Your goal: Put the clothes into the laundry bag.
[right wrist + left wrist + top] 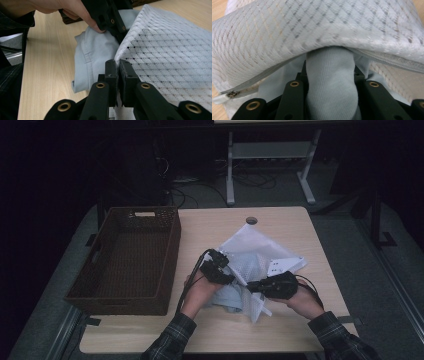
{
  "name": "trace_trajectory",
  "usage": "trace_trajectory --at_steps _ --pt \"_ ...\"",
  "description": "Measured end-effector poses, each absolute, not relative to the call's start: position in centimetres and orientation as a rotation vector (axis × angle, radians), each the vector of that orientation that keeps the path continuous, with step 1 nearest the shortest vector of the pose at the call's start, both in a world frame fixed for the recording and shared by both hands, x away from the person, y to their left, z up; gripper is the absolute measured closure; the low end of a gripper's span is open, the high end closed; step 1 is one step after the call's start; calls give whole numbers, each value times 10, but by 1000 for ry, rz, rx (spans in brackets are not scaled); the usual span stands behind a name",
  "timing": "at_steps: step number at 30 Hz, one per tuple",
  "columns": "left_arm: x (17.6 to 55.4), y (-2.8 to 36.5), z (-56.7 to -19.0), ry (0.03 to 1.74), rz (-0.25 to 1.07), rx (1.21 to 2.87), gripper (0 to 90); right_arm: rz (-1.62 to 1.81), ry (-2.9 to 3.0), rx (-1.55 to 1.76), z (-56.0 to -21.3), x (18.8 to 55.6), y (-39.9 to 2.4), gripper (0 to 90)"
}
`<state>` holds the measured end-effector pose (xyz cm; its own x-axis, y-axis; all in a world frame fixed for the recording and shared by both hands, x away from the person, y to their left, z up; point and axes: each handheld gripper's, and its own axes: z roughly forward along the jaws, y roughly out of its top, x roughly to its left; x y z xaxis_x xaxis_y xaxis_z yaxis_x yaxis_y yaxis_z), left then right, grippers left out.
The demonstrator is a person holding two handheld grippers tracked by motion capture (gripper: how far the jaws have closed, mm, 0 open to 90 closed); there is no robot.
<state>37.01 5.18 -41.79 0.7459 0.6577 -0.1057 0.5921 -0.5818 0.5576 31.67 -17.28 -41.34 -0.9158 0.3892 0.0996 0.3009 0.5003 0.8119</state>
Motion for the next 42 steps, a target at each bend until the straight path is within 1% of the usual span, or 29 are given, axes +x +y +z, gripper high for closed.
trace_trajectory --at_steps 7,12,17,18,20,30,37,42 --pt "375 47 -427 946 123 2336 617 1362 2638 641 -421 316 -183 850" --pt "374 42 -432 914 124 2349 547 1359 2631 661 -423 317 -188 849" --pt "372 42 -434 870 111 2359 453 1359 2621 674 -424 318 -190 848" --pt "371 43 -434 863 92 2352 435 1357 2619 680 -424 318 -190 848" --pt "370 46 -431 847 88 2341 383 1362 2614 696 -424 319 -191 848" --pt "352 72 -416 813 99 2278 227 1352 2600 707 -424 320 -194 848" --pt "333 98 -408 823 146 2236 181 1338 2585 733 -423 317 -200 848" --pt "324 110 -414 841 171 2239 158 1338 2572 762 -425 316 -209 848"
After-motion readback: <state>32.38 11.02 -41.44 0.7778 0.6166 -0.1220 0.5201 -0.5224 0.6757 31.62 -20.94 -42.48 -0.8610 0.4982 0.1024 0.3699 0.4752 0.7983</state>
